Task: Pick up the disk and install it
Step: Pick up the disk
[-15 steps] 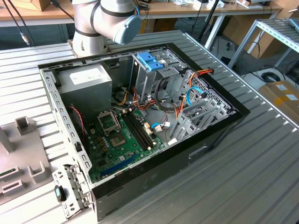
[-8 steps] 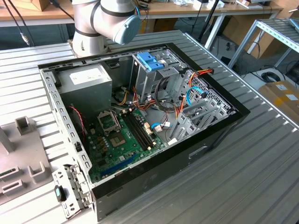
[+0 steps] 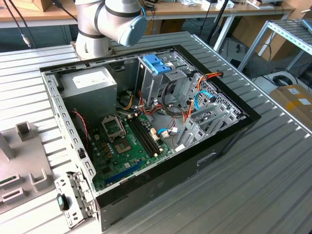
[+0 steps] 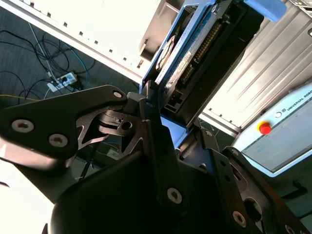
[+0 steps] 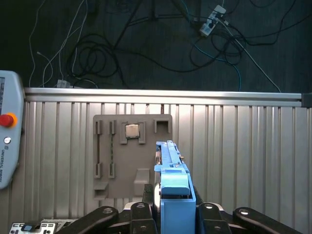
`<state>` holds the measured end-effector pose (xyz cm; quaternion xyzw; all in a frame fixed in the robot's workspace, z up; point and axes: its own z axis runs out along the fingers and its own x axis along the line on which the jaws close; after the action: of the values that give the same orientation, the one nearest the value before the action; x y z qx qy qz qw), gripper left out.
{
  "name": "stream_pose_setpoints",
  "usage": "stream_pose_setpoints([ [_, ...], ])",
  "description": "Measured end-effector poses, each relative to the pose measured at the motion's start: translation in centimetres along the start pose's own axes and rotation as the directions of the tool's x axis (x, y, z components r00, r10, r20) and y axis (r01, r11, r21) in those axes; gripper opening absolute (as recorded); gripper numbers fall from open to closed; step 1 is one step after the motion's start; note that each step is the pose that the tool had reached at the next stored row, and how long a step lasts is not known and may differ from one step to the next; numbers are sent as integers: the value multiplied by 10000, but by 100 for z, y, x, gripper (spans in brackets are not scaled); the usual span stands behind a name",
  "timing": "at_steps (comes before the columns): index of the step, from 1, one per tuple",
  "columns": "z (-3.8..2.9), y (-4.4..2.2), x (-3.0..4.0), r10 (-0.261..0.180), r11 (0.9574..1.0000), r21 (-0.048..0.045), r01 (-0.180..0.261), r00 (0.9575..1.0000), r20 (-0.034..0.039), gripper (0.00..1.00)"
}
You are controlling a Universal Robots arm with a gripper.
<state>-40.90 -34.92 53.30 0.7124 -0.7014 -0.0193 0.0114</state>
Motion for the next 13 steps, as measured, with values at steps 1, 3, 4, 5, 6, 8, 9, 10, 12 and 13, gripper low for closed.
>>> stream_pose_setpoints([
  [1,0,-4,0,0,10000,0,0,10000,0,37],
  [3,-1,-11,0,0,10000,0,0,10000,-1,37],
  [4,0,-14,0,0,10000,1,0,10000,-1,37],
  [5,0,-17,0,0,10000,1,0,10000,-1,37],
  [6,-1,-21,0,0,10000,0,0,10000,-1,37],
  [8,-1,-30,0,0,10000,0,0,10000,-3,37],
  [9,-1,-38,1,0,10000,1,0,10000,-3,37],
  [10,-2,-43,1,0,10000,0,0,10000,-4,37],
  [12,-2,-56,1,1,10000,1,-1,10000,-4,37],
  [13,-2,-59,1,0,10000,1,0,10000,-4,37],
])
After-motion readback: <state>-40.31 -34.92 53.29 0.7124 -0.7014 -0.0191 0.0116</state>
